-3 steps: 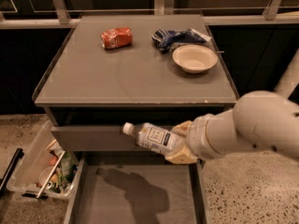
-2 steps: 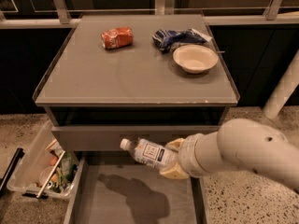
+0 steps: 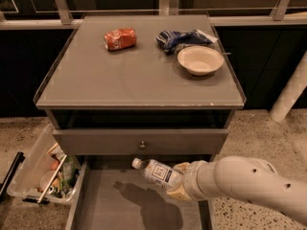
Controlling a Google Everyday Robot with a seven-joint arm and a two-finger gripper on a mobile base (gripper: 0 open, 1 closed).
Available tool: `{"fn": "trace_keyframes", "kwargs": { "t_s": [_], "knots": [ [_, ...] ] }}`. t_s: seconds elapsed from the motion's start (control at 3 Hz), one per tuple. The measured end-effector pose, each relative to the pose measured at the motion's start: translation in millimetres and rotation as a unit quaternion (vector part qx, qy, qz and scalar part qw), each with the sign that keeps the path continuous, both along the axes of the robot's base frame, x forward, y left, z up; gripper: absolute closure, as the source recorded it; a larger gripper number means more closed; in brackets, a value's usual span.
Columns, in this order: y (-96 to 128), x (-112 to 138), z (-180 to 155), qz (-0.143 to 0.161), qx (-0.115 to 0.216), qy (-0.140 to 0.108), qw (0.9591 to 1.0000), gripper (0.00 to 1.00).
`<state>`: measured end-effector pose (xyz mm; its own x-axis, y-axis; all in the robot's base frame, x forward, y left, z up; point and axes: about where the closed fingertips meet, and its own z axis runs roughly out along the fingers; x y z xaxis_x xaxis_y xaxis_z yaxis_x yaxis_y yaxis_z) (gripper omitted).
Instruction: Place blue plastic bottle into middle drawer
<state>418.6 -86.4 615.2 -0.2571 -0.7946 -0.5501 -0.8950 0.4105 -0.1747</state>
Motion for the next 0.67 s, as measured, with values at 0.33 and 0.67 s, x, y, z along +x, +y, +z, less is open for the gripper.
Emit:
{"fn": "trace_keyframes", "kwargs": {
  "t_s": [0.33,0.67],
  "knots": [
    [0,0,0,0.0,0.0,0.0,1.0,1.0],
    [0,7,-13,0.018,0.015,0.009,0.9997,1.0]
  ]
}}
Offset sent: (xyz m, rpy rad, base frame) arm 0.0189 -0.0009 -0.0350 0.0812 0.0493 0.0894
